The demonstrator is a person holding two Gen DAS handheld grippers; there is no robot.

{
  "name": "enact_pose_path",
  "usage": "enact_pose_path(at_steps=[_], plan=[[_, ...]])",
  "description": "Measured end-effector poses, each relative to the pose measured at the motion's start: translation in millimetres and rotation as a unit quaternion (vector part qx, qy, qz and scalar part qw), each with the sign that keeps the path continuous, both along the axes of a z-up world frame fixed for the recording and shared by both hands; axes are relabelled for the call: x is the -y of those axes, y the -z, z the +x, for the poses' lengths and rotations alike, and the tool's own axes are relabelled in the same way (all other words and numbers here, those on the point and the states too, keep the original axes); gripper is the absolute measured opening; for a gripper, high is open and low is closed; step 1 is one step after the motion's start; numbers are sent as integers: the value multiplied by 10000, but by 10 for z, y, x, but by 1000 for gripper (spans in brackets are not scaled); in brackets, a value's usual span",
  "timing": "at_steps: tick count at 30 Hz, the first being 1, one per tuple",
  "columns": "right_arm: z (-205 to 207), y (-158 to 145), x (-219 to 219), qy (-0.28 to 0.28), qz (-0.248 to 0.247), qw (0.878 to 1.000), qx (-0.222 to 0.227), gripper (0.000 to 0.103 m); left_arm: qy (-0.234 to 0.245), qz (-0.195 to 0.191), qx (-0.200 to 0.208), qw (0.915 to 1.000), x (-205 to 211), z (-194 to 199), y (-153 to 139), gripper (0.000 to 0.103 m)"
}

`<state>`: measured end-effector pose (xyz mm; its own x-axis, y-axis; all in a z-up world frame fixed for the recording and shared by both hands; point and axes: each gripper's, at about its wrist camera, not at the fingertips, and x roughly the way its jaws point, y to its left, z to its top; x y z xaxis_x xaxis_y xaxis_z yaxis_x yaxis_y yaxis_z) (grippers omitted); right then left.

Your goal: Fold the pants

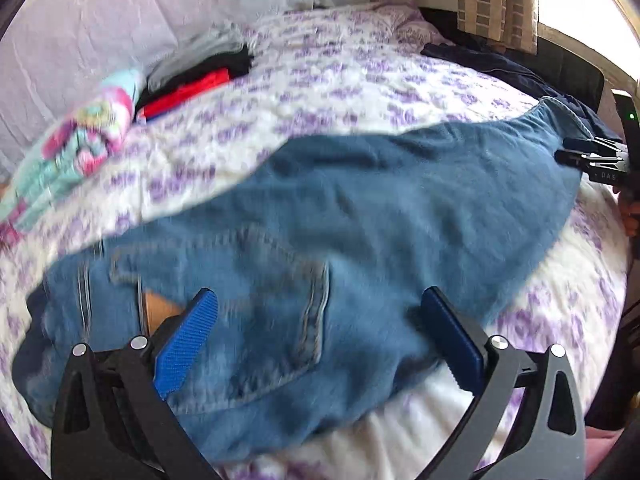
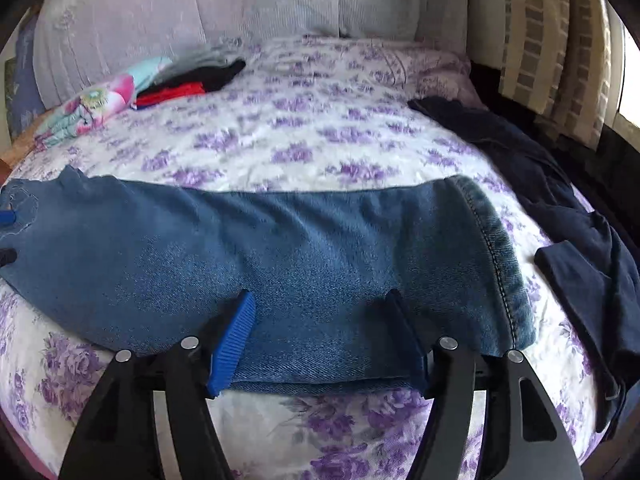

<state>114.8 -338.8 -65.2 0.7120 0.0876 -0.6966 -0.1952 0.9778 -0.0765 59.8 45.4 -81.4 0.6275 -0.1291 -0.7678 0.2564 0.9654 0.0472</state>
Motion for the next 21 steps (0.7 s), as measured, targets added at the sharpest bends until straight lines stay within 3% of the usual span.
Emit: enact_pose_path(at_steps=[2, 4, 7, 9, 11, 13, 14, 16, 17, 19, 21], plan=[[8, -74, -35, 271, -139, 9995, -105, 68, -41, -291, -83, 9995, -151, -100, -60, 99], [-78, -246, -182, 588, -414, 9974, 93, 70, -111, -230, 30, 9997, -257, -243, -238, 99], [-331, -564, -589, -251, 245, 9967, 735, 71, -433, 134, 709, 9965, -388, -398, -568, 99], [-398, -643, -916, -774, 660, 9908, 888, 75, -657, 315, 831, 9939, -481, -352, -630, 99], [-400, -548, -1283, -1291, 865, 9854, 700, 79, -1006, 444, 493, 9927, -622, -217, -482, 99], [-360, -251, -1590, -1542, 505, 9867, -53, 82, -1219, 503, -129, 9912, -769, -126, -165, 99], [-357, -63, -1683, -1585, 163, 9861, -474, 82, -1156, 509, -90, 9920, -775, -179, -98, 99], [-511, 16, -1715, -1696, -273, 9850, -145, 84, -946, 802, 202, 9921, -680, -345, -141, 99], [-506, -18, -1716, -1730, -364, 9839, -273, 84, -893, 907, 217, 9916, -644, -369, -201, 99], [-467, -237, -1722, -1724, -208, 9847, -137, 84, -806, 673, 366, 9938, -603, -346, -405, 99], [-399, -478, -1772, -1855, 313, 9817, 283, 84, -582, -47, 614, 9964, -553, -270, -650, 99]])
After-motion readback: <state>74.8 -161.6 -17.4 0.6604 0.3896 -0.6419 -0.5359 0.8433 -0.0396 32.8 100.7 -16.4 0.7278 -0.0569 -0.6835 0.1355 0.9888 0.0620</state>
